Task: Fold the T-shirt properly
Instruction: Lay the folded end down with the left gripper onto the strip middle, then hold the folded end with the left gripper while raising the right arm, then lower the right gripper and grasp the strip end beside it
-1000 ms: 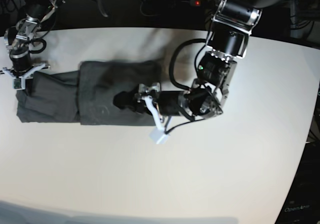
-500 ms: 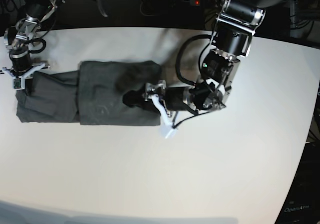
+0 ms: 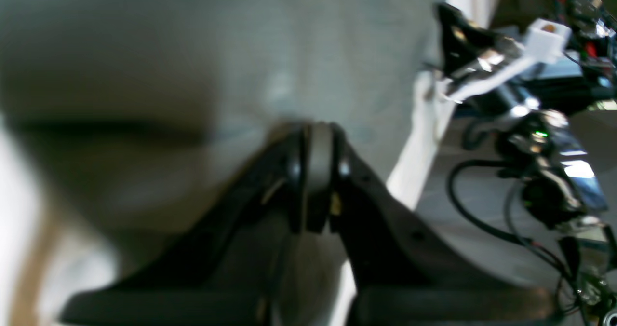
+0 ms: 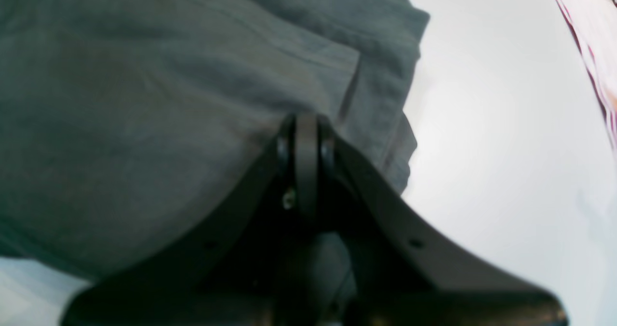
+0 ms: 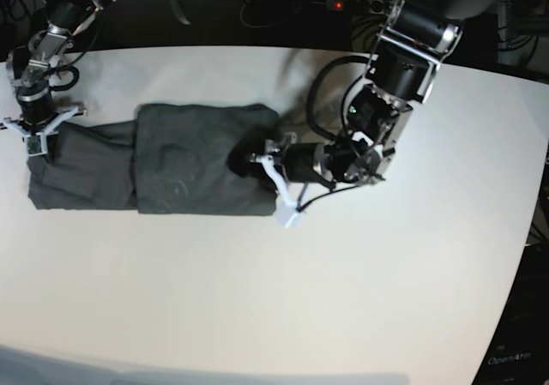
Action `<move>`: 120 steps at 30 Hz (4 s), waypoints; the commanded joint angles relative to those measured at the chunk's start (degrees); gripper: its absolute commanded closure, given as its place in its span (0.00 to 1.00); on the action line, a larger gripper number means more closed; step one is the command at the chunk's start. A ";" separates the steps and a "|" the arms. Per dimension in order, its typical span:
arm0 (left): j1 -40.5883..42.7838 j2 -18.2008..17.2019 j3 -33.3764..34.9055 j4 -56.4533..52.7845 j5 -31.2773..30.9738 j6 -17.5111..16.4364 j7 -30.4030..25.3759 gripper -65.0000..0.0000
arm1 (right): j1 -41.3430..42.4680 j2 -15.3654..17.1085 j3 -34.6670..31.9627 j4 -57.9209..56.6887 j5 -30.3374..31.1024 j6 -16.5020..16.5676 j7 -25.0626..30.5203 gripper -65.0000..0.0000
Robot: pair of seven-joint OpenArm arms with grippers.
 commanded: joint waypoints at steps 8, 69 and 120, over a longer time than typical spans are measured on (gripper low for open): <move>-0.90 -2.45 -0.25 0.77 -0.89 -0.84 -0.62 0.97 | -3.09 -2.45 -0.31 3.98 -8.72 4.30 -11.52 0.99; 5.87 -8.08 -0.34 1.39 -1.50 -8.32 1.32 0.97 | -0.45 -6.75 -2.07 28.33 -4.76 4.30 -10.11 0.99; 5.26 -8.78 -4.91 0.95 -0.89 -7.61 0.70 0.97 | 21.96 -3.15 2.50 31.58 13.09 4.30 -68.84 0.86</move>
